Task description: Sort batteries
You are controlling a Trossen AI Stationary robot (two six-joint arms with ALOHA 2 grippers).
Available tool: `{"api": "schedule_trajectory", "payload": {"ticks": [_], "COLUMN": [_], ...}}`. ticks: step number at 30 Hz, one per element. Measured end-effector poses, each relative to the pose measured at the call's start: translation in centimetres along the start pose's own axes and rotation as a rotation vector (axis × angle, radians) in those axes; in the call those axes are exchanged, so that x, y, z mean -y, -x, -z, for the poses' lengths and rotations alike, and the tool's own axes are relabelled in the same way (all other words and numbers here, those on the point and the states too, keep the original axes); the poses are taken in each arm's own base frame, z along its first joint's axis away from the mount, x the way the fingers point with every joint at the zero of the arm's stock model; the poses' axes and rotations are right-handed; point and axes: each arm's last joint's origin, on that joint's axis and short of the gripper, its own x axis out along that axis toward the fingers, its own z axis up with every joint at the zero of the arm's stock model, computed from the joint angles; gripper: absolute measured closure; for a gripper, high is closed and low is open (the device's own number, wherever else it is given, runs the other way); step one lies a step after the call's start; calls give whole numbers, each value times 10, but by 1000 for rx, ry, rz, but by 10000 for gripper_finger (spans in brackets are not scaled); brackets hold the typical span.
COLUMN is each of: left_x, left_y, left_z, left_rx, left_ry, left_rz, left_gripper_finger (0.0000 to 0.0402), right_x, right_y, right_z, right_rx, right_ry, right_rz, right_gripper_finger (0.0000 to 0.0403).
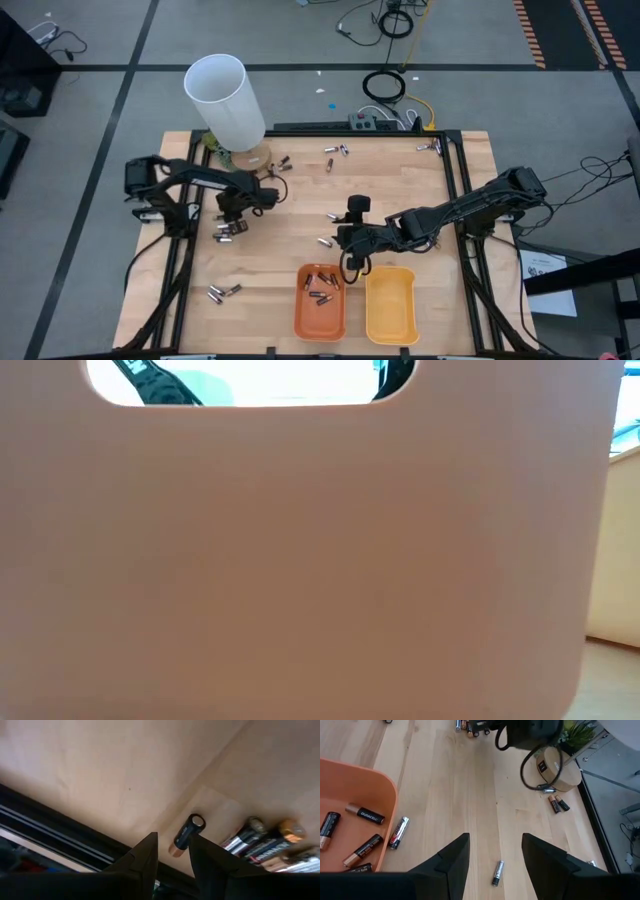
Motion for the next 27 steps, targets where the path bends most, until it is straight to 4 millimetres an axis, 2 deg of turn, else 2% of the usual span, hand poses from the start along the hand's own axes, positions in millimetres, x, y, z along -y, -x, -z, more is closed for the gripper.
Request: {"api": "schedule_trajectory", "payload": {"ticks": [8, 27], "left_x": [4, 7], "left_y": [-7, -8], "left_z": [-5, -10], "left_rx": [-57, -8], "left_ry": [-64, -149], "left_rz": [15, 94], "left_gripper_finger": [281, 281], "right_x": [0, 0], "right_y": [0, 0], "right_z": [1, 2], "right_rx": [-9, -22], "right_ry": [5, 9], "right_rz": [0, 0], "right_gripper_finger": [232, 232]}}
